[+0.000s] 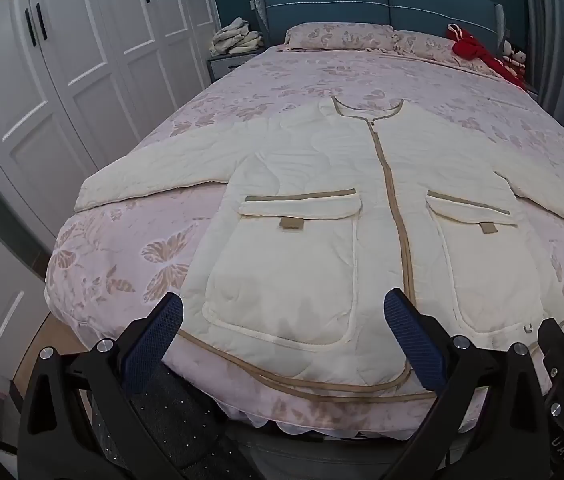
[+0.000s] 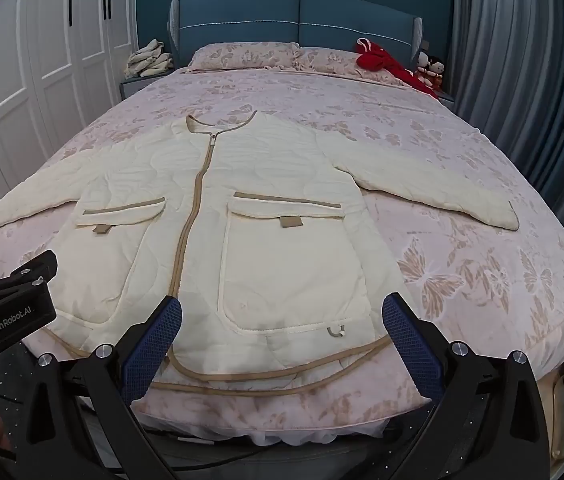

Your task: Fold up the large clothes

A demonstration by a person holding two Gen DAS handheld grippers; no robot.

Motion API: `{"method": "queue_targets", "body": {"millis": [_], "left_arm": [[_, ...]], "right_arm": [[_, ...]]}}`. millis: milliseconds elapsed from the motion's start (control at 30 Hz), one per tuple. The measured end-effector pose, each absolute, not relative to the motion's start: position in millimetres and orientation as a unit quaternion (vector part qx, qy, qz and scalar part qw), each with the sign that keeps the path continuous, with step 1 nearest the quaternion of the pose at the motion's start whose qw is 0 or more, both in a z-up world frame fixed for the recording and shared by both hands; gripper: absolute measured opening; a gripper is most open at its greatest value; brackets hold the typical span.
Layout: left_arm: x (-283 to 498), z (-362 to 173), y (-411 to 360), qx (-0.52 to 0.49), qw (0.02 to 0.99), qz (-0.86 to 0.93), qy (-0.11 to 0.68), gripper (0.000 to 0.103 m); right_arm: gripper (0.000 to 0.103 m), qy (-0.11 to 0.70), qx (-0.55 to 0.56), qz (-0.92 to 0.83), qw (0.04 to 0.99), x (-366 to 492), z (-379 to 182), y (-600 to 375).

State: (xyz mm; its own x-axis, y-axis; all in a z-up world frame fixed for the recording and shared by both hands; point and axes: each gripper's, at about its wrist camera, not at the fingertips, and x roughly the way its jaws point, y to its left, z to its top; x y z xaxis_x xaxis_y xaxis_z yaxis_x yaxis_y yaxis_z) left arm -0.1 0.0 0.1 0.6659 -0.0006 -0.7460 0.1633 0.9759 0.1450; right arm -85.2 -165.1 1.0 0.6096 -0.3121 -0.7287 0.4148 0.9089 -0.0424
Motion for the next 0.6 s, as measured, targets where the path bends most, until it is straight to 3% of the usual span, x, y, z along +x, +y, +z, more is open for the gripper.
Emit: {"method": "queue_targets", "body": {"millis": [600], "left_arm": [[1.8, 6.3, -5.6, 0.096, 0.909, -0.05, 0.403, 0.098]], "right_arm": [[0.098, 0.392, 0.065, -0.201, 0.896, -81.3, 1.7, -164.2]]}}
